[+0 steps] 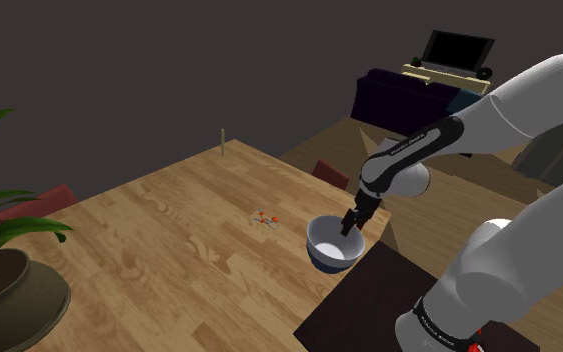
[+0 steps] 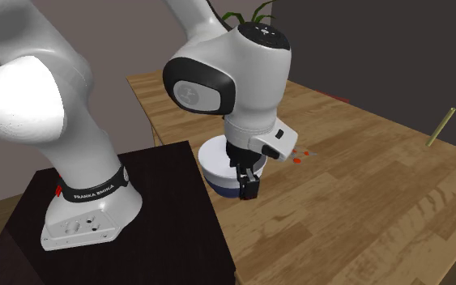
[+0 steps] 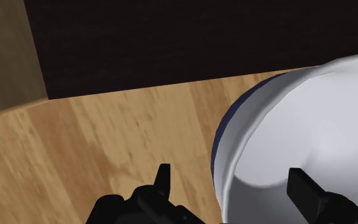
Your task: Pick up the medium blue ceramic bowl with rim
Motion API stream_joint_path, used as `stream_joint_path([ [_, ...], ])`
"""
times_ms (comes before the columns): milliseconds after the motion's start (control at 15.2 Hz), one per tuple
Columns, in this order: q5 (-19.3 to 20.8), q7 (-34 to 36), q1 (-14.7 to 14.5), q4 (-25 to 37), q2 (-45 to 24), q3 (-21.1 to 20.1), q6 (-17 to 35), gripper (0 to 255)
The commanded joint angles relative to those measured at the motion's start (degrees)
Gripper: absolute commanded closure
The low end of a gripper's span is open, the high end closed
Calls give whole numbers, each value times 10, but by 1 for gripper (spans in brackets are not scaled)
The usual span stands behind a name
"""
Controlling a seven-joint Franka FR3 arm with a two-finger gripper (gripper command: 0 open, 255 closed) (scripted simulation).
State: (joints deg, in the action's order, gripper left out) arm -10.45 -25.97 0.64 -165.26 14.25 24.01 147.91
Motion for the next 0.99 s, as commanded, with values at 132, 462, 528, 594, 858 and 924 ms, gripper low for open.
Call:
stream_joint_path([
  [132, -8, -9, -4, 1, -10, 5, 9, 255],
  [462, -8, -9, -4, 1, -10, 4, 9, 255],
  [528, -8, -9, -4, 1, -10, 4, 9, 255],
  [594, -8, -9, -4, 1, -10, 4, 9, 255],
  [858, 21, 17, 13, 1, 24, -7, -23, 255],
  [924, 29, 23, 18, 3, 34, -10, -34, 255],
])
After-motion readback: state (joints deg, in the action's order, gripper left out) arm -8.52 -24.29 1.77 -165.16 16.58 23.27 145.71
